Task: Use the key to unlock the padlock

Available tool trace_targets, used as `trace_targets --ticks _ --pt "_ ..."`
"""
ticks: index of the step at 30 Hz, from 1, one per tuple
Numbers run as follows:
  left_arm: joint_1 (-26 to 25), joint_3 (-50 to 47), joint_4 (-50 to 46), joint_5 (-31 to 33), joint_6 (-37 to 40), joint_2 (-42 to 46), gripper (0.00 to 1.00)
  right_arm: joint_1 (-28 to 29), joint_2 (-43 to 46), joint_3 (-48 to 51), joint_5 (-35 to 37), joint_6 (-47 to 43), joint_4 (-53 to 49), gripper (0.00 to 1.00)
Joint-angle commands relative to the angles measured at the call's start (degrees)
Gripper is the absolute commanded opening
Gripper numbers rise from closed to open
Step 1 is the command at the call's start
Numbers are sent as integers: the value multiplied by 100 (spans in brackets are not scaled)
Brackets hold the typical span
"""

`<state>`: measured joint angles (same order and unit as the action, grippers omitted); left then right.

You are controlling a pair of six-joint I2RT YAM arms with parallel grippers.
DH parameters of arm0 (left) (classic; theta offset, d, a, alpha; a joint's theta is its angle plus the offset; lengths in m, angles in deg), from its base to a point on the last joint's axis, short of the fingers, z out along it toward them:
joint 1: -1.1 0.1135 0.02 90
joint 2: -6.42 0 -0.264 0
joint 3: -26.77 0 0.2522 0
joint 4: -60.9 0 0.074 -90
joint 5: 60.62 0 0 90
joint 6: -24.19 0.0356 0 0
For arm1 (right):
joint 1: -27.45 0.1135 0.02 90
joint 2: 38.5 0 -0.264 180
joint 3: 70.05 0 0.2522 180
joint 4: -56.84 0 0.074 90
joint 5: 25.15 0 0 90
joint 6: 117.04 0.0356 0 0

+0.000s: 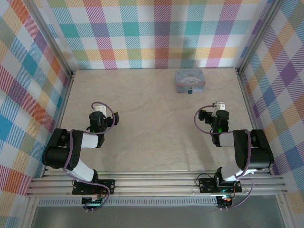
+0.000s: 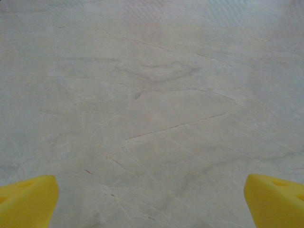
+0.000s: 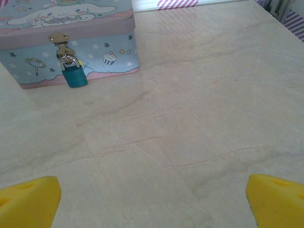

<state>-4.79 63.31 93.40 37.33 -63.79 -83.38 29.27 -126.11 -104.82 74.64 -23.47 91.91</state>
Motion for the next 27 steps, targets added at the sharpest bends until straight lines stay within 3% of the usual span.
trace_targets --ticks 1,21,24,27 --pt "62 101 61 -78 46 8 100 0 -19 -105 -79 -84 126 100" --pt "88 103 59 -94 29 31 100 -15 78 -106 -86 -72 76 100" --pt "88 421 -714 -126 35 287 100 -7 572 -210 -438 -222 -514 100" --pt "88 1148 -2354 -207 -84 663 97 -11 1256 -837 -666 -149 -2257 100"
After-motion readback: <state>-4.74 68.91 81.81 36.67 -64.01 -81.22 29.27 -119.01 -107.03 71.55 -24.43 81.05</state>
